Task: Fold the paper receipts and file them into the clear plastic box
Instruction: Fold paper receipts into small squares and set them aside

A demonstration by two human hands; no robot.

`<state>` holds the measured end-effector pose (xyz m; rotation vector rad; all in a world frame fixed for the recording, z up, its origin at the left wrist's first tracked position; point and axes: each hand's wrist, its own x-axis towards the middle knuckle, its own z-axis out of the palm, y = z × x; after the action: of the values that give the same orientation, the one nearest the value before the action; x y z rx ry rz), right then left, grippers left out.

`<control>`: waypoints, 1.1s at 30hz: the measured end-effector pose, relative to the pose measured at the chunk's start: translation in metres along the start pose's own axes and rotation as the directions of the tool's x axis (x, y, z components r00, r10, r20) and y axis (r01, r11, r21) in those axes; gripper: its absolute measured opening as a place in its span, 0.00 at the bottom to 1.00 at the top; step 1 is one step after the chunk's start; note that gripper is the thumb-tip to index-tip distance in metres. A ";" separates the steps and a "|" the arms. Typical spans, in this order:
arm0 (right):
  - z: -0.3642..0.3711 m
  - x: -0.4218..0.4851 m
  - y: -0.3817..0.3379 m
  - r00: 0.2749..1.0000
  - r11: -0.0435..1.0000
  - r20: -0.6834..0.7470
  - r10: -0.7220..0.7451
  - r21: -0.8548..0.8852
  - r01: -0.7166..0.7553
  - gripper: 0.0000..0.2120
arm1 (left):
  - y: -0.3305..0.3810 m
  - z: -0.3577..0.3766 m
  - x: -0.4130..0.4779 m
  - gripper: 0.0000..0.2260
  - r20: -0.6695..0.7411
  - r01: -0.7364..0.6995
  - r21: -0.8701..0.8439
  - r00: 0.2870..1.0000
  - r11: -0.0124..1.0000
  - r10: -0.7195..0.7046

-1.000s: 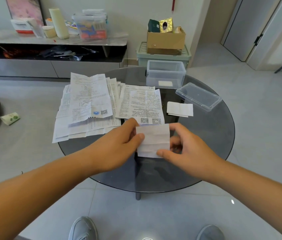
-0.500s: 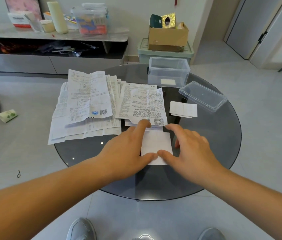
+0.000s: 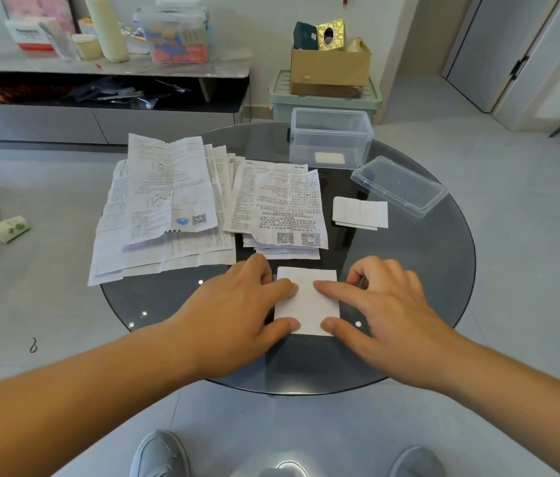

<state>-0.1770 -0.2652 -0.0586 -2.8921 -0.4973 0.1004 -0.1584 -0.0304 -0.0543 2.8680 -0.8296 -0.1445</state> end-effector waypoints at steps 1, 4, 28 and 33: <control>-0.001 0.000 0.001 1.000 1.000 0.022 -0.005 -0.001 0.005 0.27 | -0.001 -0.002 -0.001 0.25 0.019 0.001 -0.009 1.000 1.000 0.000; -0.005 0.003 0.007 0.997 0.999 0.073 -0.015 0.041 0.012 0.28 | -0.006 -0.008 0.000 0.28 0.084 0.020 -0.071 0.996 0.997 -0.014; -0.020 0.027 -0.028 0.895 0.459 0.259 0.364 0.785 -0.415 0.32 | -0.002 -0.012 0.006 0.31 0.118 0.107 -0.197 0.989 0.975 -0.084; -0.019 0.026 -0.023 0.965 0.620 0.090 0.247 0.750 -0.229 0.33 | -0.003 -0.015 0.007 0.23 -0.024 0.122 -0.367 0.990 0.922 -0.141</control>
<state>-0.1583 -0.2387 -0.0358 -2.0882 -0.0163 0.2507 -0.1494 -0.0301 -0.0408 2.5599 -0.5320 -0.2162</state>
